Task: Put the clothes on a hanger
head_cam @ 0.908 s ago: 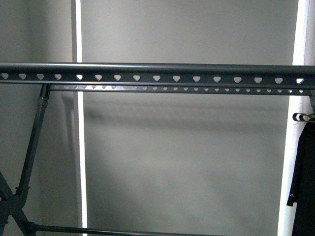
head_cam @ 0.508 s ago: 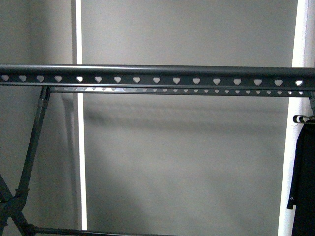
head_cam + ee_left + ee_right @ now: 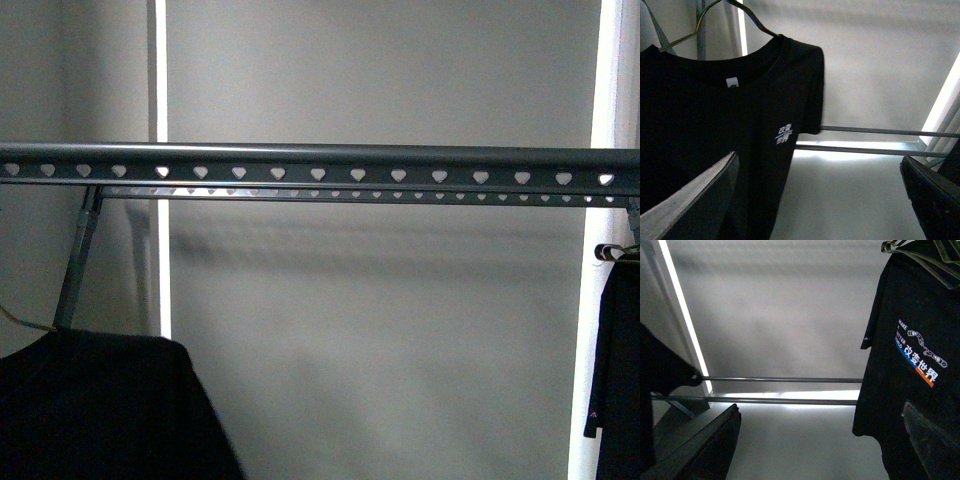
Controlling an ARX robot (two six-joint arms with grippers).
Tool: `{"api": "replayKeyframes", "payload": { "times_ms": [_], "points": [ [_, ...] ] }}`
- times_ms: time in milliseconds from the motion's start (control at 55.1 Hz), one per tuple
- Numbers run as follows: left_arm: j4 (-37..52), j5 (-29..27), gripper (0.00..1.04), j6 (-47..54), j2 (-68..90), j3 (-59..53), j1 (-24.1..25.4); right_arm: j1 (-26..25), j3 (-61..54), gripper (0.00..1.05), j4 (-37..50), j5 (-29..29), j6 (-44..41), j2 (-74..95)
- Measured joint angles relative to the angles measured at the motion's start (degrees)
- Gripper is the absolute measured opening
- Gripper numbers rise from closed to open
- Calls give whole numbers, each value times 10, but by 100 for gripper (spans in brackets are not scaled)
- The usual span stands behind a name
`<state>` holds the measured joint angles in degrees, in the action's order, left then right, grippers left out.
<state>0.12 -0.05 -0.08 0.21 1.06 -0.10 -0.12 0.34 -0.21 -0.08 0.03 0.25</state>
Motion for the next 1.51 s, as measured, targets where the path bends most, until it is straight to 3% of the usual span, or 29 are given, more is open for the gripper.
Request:
{"api": "replayKeyframes", "payload": {
  "times_ms": [472, 545, 563, 581, 635, 672, 762, 889, 1017, 1289, 1507],
  "points": [
    [-1, 10, 98, 0, 2, 0, 3, 0, 0, 97, 0, 0, 0, 0],
    [15, 182, 98, 2, 58, 12, 70, 0, 0, 97, 0, 0, 0, 0],
    [37, 272, 98, 0, 97, 21, 103, 0, 0, 97, 0, -2, 0, 0],
    [55, 314, 98, -2, 122, 28, 121, 0, 0, 97, 0, -2, 0, 0],
    [122, 402, 98, -28, 204, 64, 152, 0, 0, 97, 0, -1, 0, 0],
    [158, 411, 98, -48, 248, 90, 151, 0, 0, 97, 0, 0, 0, 0],
    [216, 337, 98, -144, 353, 167, 118, 0, 0, 97, 0, 0, 0, 0],
    [228, 178, 98, -333, 491, 275, 37, 0, 0, 97, 0, 0, 0, 0],
    [225, 70, 98, -450, 598, 360, -21, 0, 0, 97, 0, 0, 0, 0],
    [221, -26, 98, -533, 744, 433, -37, 0, 0, 97, 0, 0, 0, 0],
    [221, -56, 98, -545, 825, 500, -39, 0, 0, 97, 0, 0, 0, 0]
  ]
}}
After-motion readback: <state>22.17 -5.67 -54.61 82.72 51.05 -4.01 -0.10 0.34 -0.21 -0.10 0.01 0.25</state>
